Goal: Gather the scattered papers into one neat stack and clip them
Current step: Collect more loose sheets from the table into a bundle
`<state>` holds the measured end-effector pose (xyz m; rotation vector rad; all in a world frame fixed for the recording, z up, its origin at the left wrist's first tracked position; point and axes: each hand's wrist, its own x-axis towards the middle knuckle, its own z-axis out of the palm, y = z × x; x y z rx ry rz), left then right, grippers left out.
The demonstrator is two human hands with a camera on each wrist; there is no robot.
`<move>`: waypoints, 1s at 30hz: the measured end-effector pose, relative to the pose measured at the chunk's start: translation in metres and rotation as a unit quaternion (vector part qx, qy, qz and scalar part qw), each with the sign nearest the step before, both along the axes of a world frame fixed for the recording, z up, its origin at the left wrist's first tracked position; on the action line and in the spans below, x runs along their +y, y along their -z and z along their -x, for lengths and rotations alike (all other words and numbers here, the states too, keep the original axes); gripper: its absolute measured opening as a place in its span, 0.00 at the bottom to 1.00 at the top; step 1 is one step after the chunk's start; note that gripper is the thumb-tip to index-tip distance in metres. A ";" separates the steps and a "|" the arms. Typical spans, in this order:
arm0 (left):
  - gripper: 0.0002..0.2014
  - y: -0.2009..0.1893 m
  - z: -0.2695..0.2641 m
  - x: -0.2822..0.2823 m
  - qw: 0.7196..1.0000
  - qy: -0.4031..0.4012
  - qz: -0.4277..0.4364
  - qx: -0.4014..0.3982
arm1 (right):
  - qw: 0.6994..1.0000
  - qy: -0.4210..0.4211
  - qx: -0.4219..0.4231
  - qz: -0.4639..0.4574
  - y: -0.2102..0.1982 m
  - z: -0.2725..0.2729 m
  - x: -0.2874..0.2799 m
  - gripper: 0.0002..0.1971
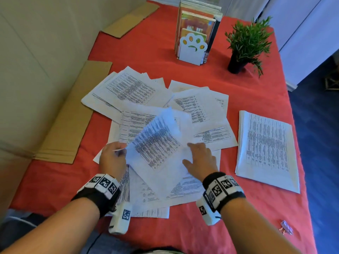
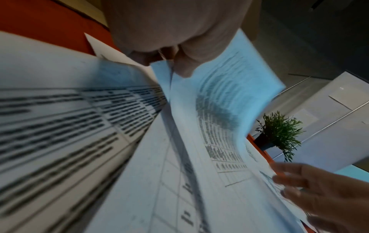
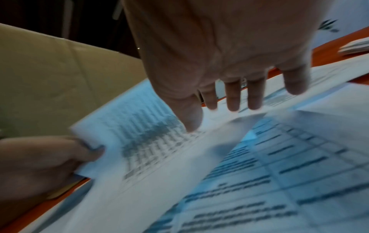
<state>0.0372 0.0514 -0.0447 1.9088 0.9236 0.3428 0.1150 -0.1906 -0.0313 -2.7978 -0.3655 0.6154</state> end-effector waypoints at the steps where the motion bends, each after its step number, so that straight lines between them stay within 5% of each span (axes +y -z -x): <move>1: 0.06 -0.002 0.003 -0.001 0.999 0.002 0.040 -0.025 | 0.999 0.027 0.002 -0.036 -0.001 -0.004 -0.001 0.36; 4: 0.10 -0.005 0.009 -0.004 0.992 0.059 0.095 -0.051 | 0.976 0.104 0.065 -0.179 0.002 -0.014 -0.003 0.38; 6: 0.11 -0.009 0.008 -0.008 0.988 0.093 0.108 -0.052 | 0.947 0.139 0.095 -0.275 0.005 -0.015 -0.005 0.28; 8: 0.09 -0.014 0.005 -0.008 0.985 0.107 0.128 -0.046 | 0.946 0.128 0.083 -0.285 0.003 -0.017 -0.010 0.15; 12: 0.13 -0.012 -0.003 0.016 0.985 0.169 0.033 0.016 | 0.961 0.114 0.018 -0.251 -0.012 -0.029 -0.028 0.03; 16: 0.24 -0.029 -0.016 0.023 0.967 0.225 0.120 0.003 | 0.940 0.097 0.127 -0.302 -0.023 -0.035 -0.036 0.23; 20: 0.25 -0.025 -0.042 0.024 0.973 0.152 0.162 -0.063 | 0.946 0.138 0.099 -0.277 -0.017 -0.031 -0.036 0.11; 22: 0.21 -0.014 -0.054 0.027 0.978 0.109 0.176 -0.034 | 0.946 0.178 0.058 -0.264 -0.011 -0.026 -0.039 0.08; 24: 0.21 -0.005 -0.060 0.027 0.974 0.145 0.171 0.017 | 0.941 0.202 0.041 -0.268 -0.002 -0.021 -0.041 0.09; 27: 0.25 -0.003 -0.069 0.015 0.965 0.236 0.112 0.024 | 0.923 0.240 0.060 -0.294 0.008 -0.016 -0.045 0.25; 30: 0.19 -0.014 -0.078 0.001 0.958 0.271 0.098 -0.006 | 0.943 0.190 0.081 -0.260 0.014 -0.017 -0.050 0.20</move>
